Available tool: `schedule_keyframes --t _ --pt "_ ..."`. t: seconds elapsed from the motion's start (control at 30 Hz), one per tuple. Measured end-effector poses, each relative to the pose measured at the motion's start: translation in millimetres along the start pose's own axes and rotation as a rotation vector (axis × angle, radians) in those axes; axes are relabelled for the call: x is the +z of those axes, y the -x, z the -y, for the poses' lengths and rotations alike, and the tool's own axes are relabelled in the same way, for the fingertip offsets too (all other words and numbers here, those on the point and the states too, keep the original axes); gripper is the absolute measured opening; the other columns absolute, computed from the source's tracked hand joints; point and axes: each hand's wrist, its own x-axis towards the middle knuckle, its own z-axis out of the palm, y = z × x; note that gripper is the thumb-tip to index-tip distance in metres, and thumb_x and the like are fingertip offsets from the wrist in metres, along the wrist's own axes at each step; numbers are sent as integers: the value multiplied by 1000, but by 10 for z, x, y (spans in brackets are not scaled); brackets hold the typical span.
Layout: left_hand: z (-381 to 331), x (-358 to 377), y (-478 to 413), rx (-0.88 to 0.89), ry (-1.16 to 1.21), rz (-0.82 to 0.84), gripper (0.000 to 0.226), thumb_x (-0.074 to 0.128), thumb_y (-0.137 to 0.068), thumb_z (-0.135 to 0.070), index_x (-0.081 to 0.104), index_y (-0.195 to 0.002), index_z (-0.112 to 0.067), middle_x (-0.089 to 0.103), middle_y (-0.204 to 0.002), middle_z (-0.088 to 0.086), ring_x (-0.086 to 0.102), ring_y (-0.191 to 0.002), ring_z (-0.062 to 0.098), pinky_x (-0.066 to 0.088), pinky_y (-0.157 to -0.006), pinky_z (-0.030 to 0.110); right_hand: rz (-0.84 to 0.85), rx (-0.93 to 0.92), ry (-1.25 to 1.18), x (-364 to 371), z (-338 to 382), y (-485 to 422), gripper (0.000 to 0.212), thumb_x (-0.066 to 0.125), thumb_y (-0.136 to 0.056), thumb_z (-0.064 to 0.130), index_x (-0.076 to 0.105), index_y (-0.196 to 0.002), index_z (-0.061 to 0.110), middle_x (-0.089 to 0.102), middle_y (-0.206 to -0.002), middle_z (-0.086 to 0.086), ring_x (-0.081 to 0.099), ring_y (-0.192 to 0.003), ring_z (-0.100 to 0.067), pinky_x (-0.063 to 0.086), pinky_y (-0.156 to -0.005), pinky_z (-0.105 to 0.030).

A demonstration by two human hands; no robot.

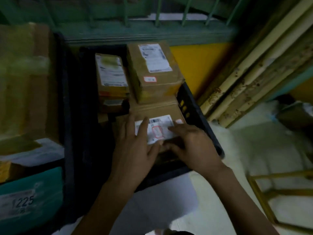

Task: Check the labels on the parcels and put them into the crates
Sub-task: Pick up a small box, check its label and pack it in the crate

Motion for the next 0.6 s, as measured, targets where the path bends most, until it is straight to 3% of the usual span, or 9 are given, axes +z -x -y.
schedule_keyframes --t 0.03,0.1,0.17,0.23,0.3,0.47,0.53,0.6 --pt "-73 -1 -34 41 88 -18 59 60 -88 -41 42 -140 -19 32 -150 6 32 -136 26 34 -106 38 -174 15 -88 -27 -14 131 41 65 -87 34 61 -126 21 65 -122 -4 60 -109 -24 48 -93 -37" --pt "-261 21 -79 87 290 -8 50 56 -89 -44 51 -132 -20 51 -136 -4 45 -126 13 39 -103 32 -468 55 -237 -101 -42 419 22 62 -89 29 71 -107 20 72 -99 5 64 -88 -12 50 -77 -26" --pt "-492 80 -72 138 424 6 47 50 -88 -51 55 -127 -26 53 -121 -24 45 -114 -10 38 -95 12 -596 159 -357 -129 -139 722 17 61 -90 28 73 -100 21 70 -92 13 63 -84 -4 47 -73 -16" --pt "-751 195 -22 178 525 36 45 47 -87 -55 53 -126 -33 49 -112 -33 43 -106 -22 33 -86 -4 -676 287 -468 -131 -290 1056 13 64 -91 25 74 -97 20 70 -92 16 64 -88 0 48 -74 -15" --pt "-1073 378 82 202 650 107 45 50 -90 -52 48 -132 -34 51 -122 -25 46 -113 -15 37 -89 -1 -780 389 -506 -145 -455 1467 9 66 -90 19 74 -95 18 71 -92 15 65 -91 3 49 -76 -15" --pt "-2102 1038 683 330 808 283 47 52 -90 -36 46 -135 -25 48 -133 -12 48 -122 -3 44 -99 24 -1004 626 -471 -213 -887 2812 8 67 -89 17 73 -92 20 71 -92 17 65 -92 3 45 -76 -7" --pt "-2542 1325 1060 420 787 379 45 54 -93 -30 46 -136 -21 46 -137 -10 45 -125 0 40 -100 17 -1055 743 -503 -228 -1068 3435 8 67 -89 17 73 -92 22 71 -93 17 65 -93 4 44 -76 -6" --pt "-2959 1592 1485 509 757 452 40 54 -95 -28 48 -134 -22 43 -140 -9 41 -125 -4 36 -94 4 -1090 846 -542 -239 -1237 4064 9 67 -89 18 73 -94 22 72 -92 16 66 -92 -1 49 -80 -15"
